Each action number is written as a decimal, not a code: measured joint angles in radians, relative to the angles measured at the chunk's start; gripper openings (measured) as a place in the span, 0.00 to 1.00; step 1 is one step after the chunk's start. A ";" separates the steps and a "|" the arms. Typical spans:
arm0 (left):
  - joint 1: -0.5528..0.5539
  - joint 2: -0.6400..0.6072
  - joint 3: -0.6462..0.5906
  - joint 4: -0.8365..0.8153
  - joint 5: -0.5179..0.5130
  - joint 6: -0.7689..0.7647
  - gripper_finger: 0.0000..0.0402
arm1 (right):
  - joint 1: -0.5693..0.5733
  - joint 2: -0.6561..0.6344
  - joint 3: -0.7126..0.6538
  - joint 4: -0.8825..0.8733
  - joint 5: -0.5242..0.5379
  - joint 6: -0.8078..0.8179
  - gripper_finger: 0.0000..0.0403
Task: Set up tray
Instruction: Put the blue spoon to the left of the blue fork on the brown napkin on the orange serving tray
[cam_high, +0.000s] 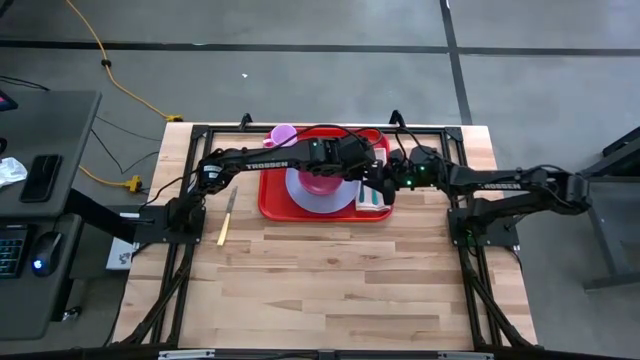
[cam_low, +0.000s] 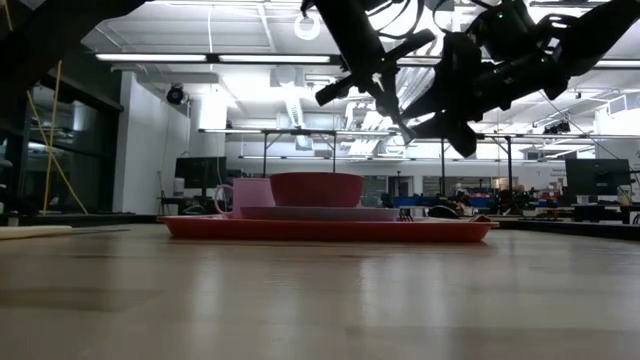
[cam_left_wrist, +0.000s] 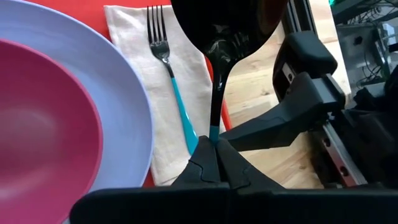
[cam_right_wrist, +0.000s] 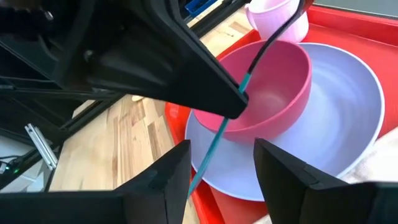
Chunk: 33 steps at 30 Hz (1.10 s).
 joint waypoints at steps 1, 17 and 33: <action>0.000 0.000 0.000 -0.002 0.000 0.000 0.01 | -0.001 0.003 0.000 0.001 0.000 -0.003 0.38; 0.000 0.000 0.000 0.002 0.005 -0.014 0.01 | -0.001 0.015 0.000 0.033 0.007 -0.029 0.42; -0.001 0.000 0.000 -0.012 0.009 -0.012 0.01 | -0.001 0.048 0.000 0.060 -0.029 -0.002 0.42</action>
